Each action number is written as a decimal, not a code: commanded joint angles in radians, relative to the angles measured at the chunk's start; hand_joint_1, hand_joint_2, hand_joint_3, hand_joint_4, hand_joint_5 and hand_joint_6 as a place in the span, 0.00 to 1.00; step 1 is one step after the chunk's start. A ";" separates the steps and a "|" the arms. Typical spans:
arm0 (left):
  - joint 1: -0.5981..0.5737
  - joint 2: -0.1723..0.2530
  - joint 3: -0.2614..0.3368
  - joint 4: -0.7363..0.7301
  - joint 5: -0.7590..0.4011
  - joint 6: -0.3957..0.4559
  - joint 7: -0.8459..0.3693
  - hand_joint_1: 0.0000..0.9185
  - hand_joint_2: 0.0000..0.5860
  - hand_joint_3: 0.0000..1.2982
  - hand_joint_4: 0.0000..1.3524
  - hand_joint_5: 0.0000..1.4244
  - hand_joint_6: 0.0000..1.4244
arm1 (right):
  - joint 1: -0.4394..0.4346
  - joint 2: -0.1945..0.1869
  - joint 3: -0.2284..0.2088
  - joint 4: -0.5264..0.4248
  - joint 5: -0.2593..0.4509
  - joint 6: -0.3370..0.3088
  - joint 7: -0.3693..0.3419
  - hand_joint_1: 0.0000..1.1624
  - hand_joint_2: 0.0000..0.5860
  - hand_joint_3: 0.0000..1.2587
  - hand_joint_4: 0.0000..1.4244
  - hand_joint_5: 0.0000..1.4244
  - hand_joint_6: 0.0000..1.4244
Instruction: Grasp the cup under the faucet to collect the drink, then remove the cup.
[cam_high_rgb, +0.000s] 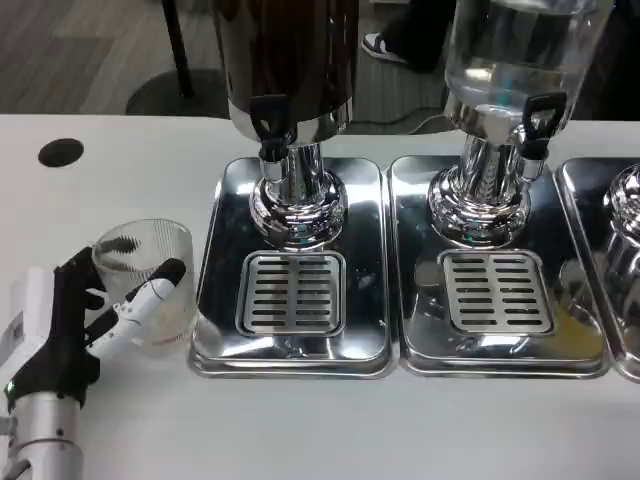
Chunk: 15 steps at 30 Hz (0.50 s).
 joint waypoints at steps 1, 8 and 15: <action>-0.004 -0.009 0.014 -0.055 -0.002 -0.027 0.024 0.20 0.21 0.33 0.42 0.35 0.40 | 0.003 0.003 -0.009 0.004 0.006 -0.011 0.004 0.54 0.84 0.24 0.17 0.10 0.03; -0.019 -0.016 0.006 -0.083 0.029 -0.012 0.034 0.20 0.21 0.33 0.42 0.35 0.42 | 0.004 0.003 -0.009 0.003 0.007 -0.013 0.004 0.54 0.84 0.24 0.17 0.10 0.03; -0.037 -0.025 -0.015 -0.080 0.077 -0.004 0.043 0.20 0.21 0.33 0.42 0.36 0.42 | 0.008 0.003 -0.012 0.001 0.011 -0.015 0.004 0.54 0.84 0.24 0.17 0.10 0.03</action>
